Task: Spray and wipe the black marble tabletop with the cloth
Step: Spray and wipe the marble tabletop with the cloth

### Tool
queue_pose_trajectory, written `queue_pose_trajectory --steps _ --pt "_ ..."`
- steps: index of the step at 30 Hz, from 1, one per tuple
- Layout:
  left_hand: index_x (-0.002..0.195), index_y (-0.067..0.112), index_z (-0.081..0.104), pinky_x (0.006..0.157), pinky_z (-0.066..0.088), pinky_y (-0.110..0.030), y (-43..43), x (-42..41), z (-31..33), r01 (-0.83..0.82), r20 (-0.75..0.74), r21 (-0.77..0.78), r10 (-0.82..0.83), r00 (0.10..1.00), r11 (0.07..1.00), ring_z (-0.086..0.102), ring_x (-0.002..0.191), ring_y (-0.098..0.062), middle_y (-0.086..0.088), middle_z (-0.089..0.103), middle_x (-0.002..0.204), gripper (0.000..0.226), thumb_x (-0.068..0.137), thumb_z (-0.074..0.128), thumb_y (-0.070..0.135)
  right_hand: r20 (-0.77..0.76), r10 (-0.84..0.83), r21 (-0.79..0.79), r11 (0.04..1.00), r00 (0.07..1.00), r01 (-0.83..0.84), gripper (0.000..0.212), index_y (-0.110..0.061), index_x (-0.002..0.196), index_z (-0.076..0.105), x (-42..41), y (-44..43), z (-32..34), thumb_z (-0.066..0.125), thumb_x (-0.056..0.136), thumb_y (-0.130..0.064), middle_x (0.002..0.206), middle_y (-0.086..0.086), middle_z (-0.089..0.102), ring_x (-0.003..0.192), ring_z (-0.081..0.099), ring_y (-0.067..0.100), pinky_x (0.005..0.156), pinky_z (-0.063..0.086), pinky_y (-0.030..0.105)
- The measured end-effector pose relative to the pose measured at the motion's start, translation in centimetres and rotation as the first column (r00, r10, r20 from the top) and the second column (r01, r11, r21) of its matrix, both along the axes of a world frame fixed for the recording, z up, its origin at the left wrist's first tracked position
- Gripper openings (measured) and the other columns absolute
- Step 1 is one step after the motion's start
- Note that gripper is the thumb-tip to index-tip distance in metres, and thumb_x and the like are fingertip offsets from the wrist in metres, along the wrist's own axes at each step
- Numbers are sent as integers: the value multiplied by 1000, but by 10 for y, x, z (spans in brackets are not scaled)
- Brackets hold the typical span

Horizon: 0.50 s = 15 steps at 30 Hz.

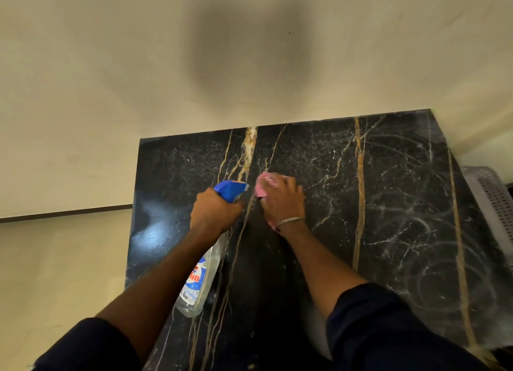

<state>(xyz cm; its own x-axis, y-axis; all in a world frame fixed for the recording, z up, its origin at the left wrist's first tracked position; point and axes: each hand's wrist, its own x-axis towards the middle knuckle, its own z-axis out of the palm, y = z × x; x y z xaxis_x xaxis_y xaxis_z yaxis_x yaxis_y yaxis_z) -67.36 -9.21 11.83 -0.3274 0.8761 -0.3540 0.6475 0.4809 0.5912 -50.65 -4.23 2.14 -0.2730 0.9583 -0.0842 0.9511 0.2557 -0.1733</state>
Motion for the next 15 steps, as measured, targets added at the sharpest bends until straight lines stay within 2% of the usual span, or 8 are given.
queue_pose_trajectory --steps 4,9,12,15 --pt "95 14 59 49 39 -18 3 1 -1 6 26 9 -7 1000 1000 53 54 -7 4 55 65 22 82 69 29 -6 -287 26 958 958 287 50 -33 137 48 82 15 -1 57 87 -34 138 5 46 113 43 33 88 40 44" --pt "93 13 58 51 41 -18 2 4 -2 8 82 24 -10 997 1000 53 55 -7 4 55 65 20 82 70 25 -59 -553 12 832 831 555 47 -33 135 52 132 24 -6 58 88 -32 144 3 42 116 41 37 92 38 50" --pt "95 13 59 52 41 -19 0 4 -4 -14 106 14 12 994 1000 55 56 -7 3 57 67 22 81 70 26 -34 -616 -20 788 787 616 49 -31 137 48 106 24 0 56 89 -35 147 7 37 120 39 39 93 37 51" --pt "98 13 59 53 43 -19 -2 6 -6 -11 106 -3 11 994 1000 58 60 -8 1 60 71 26 80 71 27 -44 -494 -38 869 868 493 48 -31 134 46 64 16 8 52 87 -35 142 7 41 118 41 36 90 41 47"
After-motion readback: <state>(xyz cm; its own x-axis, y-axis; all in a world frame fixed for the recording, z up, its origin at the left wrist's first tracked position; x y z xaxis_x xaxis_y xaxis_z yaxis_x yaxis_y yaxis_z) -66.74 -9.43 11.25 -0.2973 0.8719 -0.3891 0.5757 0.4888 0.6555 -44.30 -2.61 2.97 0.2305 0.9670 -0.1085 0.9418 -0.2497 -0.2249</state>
